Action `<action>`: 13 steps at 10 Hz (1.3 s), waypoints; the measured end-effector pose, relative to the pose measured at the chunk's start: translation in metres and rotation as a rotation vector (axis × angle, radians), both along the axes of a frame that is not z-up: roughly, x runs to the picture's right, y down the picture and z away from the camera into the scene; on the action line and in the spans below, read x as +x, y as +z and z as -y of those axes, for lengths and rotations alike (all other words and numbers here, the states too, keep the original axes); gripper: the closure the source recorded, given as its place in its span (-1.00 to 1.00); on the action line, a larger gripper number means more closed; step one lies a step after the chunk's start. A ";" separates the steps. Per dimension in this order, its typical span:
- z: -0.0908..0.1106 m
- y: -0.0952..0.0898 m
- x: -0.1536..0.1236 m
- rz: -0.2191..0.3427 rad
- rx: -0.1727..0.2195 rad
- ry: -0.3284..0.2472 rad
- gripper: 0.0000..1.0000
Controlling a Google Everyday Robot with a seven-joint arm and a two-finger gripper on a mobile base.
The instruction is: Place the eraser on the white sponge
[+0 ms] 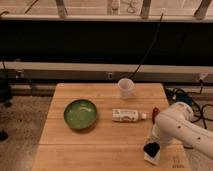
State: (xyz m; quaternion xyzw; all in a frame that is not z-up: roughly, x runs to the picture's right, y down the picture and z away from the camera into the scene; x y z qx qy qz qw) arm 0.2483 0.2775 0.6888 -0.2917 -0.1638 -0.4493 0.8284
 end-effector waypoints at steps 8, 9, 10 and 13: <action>-0.015 0.016 0.003 0.037 -0.063 0.044 -0.60; -0.014 0.013 0.003 0.037 -0.064 0.036 -0.60; -0.010 0.010 0.003 0.038 -0.062 0.038 -0.60; -0.012 0.012 0.005 0.037 -0.062 0.045 -0.60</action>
